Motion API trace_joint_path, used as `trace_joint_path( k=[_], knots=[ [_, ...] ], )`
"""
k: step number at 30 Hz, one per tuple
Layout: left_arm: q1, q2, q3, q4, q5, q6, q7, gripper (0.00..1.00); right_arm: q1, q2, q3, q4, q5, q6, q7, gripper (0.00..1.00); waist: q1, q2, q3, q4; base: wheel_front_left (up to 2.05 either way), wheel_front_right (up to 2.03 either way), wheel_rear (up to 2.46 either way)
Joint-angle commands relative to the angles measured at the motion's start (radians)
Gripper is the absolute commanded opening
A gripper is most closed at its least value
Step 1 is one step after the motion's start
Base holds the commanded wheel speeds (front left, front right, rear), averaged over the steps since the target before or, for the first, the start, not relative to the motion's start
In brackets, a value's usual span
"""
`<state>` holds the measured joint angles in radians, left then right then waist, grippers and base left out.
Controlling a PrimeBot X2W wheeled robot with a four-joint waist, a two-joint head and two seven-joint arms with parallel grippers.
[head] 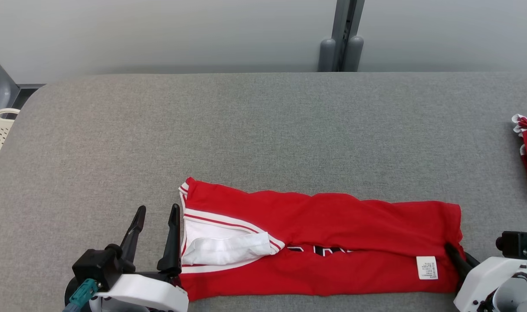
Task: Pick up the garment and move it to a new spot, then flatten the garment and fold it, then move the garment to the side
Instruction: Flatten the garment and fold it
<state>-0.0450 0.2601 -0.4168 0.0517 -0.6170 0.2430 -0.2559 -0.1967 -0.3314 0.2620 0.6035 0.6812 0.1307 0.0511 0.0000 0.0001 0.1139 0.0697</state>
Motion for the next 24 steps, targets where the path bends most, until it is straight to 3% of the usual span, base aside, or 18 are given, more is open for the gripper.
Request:
trace_joint_path(
  k=[1, 16, 24],
  knots=[
    [-0.004, 0.006, 0.005, 0.004, 0.006, -0.002, -0.004, 1.0, -0.011, -0.01, -0.002, 0.005, 0.007, 0.0, -0.002, 0.0, 0.0, -0.0001, -0.004, -0.004, 0.0, 0.0, 0.0],
    [0.011, 0.027, 0.031, 0.029, 0.021, 0.005, -0.008, 1.0, -0.032, -0.14, -0.053, -0.031, 0.074, 0.0, 0.039, 0.0, 0.0, -0.0001, -0.038, -0.1, 0.0, 0.0, 0.0],
    [0.004, 0.021, 0.017, 0.044, 0.025, -0.004, -0.008, 1.0, -0.011, -0.122, -0.057, -0.137, 0.175, 0.0, 0.08, 0.0, 0.0, -0.0001, -0.046, -0.13, 0.0, 0.0, 0.0]
  ],
)
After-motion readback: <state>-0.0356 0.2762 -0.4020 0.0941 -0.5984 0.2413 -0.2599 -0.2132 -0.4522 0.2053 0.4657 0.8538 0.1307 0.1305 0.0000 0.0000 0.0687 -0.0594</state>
